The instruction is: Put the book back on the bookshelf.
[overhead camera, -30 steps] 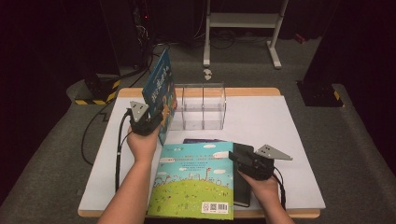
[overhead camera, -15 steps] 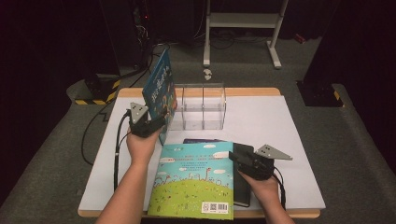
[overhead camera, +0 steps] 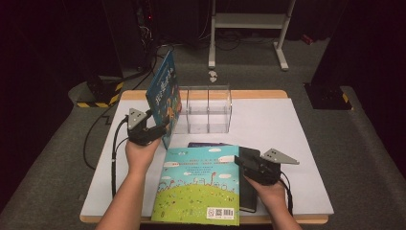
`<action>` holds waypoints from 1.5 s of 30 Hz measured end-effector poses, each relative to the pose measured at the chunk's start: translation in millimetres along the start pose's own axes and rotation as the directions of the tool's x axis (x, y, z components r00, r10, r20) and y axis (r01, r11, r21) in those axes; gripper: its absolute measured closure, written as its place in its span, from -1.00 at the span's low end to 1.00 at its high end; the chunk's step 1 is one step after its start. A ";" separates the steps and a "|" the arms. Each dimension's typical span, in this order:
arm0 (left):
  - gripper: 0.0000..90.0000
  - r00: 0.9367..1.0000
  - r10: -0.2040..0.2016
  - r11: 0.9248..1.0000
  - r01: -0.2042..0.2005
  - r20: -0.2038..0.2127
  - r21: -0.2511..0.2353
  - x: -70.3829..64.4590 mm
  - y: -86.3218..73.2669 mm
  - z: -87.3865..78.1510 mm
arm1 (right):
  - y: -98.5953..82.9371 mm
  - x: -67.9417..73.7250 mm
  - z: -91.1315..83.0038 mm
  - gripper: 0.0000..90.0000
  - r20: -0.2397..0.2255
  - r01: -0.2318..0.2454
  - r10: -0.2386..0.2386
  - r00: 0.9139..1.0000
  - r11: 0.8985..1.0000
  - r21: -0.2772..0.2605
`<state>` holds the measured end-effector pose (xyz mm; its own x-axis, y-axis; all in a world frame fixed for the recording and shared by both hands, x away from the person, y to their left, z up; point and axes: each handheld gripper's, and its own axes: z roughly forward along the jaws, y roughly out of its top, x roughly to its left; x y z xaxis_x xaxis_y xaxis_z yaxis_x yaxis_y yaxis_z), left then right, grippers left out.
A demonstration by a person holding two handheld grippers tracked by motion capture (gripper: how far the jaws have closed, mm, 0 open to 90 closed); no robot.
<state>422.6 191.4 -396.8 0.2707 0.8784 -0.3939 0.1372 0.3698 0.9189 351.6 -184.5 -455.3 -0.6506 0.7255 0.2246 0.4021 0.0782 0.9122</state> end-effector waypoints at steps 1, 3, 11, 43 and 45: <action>-0.46 1.000 -0.001 1.000 0.001 -0.004 0.003 1.0 -0.2 -1.2 | 0.0 0.0 0.0 0.20 0.000 0.000 0.000 1.000 1.000 0.000; -0.48 1.000 -0.003 1.000 0.003 -0.004 0.003 3.0 -0.4 -3.5 | -0.1 -0.1 0.2 0.20 0.000 -0.001 0.001 1.000 1.000 0.001; -0.58 1.000 -0.008 1.000 0.008 0.007 0.025 6.5 -3.3 -13.1 | -0.2 0.0 0.5 0.20 0.000 0.000 0.000 1.000 1.000 0.002; -0.67 0.997 -0.074 0.964 0.062 0.037 0.260 19.8 -59.6 -80.6 | 0.8 2.5 -2.4 0.15 0.012 0.017 -0.017 1.000 1.000 -0.004; -0.67 0.997 -0.065 0.958 0.052 0.036 0.283 17.6 -67.0 -87.0 | 0.9 2.6 -2.7 0.13 0.018 0.019 -0.019 1.000 1.000 0.000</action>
<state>335.3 208.4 -463.6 0.2954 0.8412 -0.4529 0.4151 0.3139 0.8539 348.6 -184.5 -452.9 -0.6463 0.7362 0.2007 0.3897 0.0924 0.9163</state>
